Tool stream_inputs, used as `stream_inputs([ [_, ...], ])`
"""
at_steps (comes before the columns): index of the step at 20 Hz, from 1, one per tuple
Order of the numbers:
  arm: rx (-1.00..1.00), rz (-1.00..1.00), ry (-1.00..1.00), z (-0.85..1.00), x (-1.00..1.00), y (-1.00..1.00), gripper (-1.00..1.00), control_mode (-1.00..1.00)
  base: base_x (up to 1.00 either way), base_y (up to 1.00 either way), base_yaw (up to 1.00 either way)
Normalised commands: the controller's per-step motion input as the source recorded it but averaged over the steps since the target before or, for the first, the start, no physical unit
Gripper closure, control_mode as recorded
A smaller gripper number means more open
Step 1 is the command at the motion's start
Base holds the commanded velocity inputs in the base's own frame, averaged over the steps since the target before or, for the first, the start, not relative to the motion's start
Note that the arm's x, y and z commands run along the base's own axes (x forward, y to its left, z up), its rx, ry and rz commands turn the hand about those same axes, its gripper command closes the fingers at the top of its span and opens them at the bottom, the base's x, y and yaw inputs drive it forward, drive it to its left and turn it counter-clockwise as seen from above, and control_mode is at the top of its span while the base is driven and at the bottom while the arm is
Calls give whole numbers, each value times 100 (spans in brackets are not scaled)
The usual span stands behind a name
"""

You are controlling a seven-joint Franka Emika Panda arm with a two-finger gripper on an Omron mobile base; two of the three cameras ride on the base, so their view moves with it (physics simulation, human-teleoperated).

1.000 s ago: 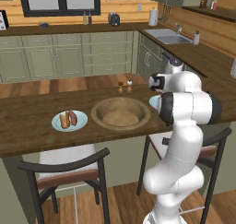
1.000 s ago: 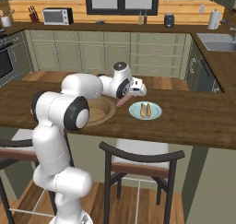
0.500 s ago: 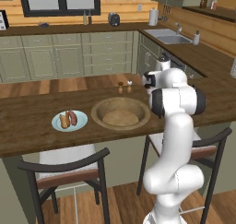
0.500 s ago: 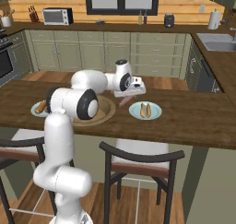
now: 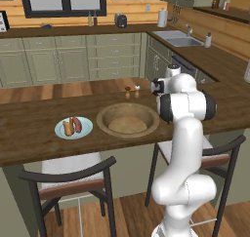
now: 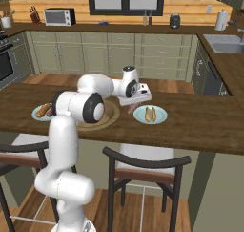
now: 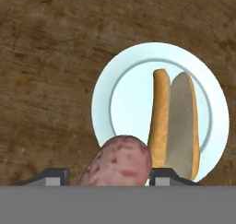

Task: Place one bun and one sausage from the bowl on each plate.

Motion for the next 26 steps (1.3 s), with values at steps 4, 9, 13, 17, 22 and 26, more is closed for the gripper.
stream_inputs([
  [4, -2, 6, 0, -18, 8, 0, 100, -100, 0, 0, 0],
  [9, -2, 1, 0, -11, 9, 0, 100, -100, 0, 0, 0],
  [13, 0, 0, 0, 0, 18, 0, 100, -100, 0, 0, 0],
  [17, 0, 0, 0, -3, 16, 0, 100, -100, 0, 0, 0],
  [22, -1, 0, 0, -8, 13, 0, 100, -100, 0, 0, 0],
  [26, -3, 0, 0, -18, 14, 0, -100, -100, 0, 0, 0],
])
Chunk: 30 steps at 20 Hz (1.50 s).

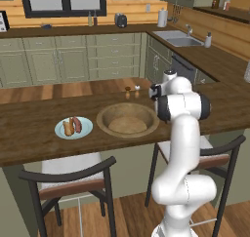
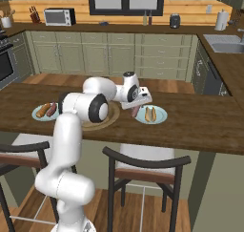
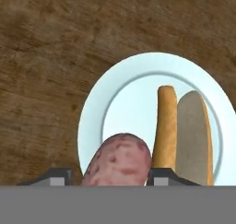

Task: Place one bun and one sausage from the bowl on each plate.

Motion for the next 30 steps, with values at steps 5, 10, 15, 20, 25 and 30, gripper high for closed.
stream_inputs([
  [5, 0, 0, -2, 0, 32, -5, -100, -100, 0, 0, 0],
  [10, 0, 0, -1, 21, 7, 0, -100, -100, 0, 0, 0],
  [15, 1, 2, -18, 29, -86, 1, -100, -100, 0, 0, 0],
  [20, 1, 5, -34, -4, -100, 14, -100, -100, 0, 0, 0],
  [25, 0, 3, -46, 13, -100, 24, -100, -100, 0, 0, 0],
  [30, 5, 2, -55, 100, -100, 36, -100, -100, 0, 0, 0],
])
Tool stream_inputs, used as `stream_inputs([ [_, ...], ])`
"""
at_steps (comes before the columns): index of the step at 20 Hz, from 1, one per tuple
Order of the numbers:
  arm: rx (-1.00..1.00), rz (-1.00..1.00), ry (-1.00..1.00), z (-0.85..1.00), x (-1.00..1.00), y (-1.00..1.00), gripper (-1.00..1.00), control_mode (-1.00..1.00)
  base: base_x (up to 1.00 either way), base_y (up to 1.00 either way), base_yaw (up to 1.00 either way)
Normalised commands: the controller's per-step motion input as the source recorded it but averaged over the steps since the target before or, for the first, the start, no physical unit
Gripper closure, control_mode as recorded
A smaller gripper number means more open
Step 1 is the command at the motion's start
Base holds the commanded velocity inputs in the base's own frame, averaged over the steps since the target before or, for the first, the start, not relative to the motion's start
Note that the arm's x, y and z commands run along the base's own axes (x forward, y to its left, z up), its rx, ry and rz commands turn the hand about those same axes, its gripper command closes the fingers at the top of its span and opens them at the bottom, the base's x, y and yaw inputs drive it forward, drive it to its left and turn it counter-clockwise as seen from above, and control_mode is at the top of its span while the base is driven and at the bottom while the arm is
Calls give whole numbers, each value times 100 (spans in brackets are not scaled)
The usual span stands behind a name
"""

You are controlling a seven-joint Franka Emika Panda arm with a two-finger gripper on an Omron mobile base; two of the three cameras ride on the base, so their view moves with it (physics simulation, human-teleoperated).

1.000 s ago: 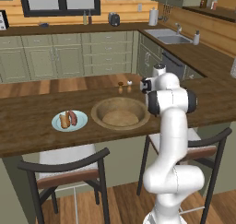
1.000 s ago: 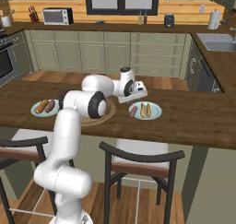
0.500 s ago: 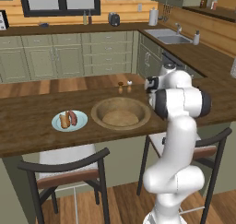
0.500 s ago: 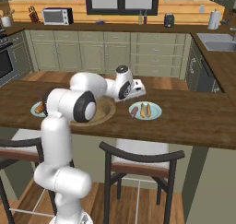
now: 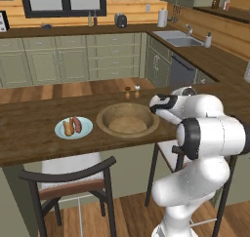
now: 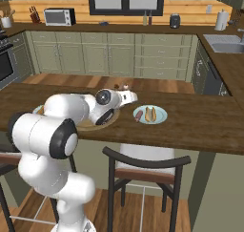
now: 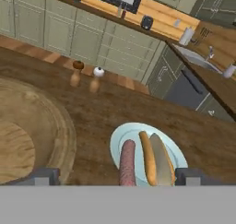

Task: Place one bun and one sausage from the bowl on each plate.

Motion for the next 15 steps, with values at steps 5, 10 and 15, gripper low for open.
stream_inputs([
  [5, 16, -15, -42, 100, -56, -3, -100, -100, 0, 0, 0],
  [10, 3, -3, -8, 20, -8, -2, -100, -100, 0, 0, 0],
  [15, -40, 22, -43, 69, -80, 24, -100, -100, 0, 0, 0],
])
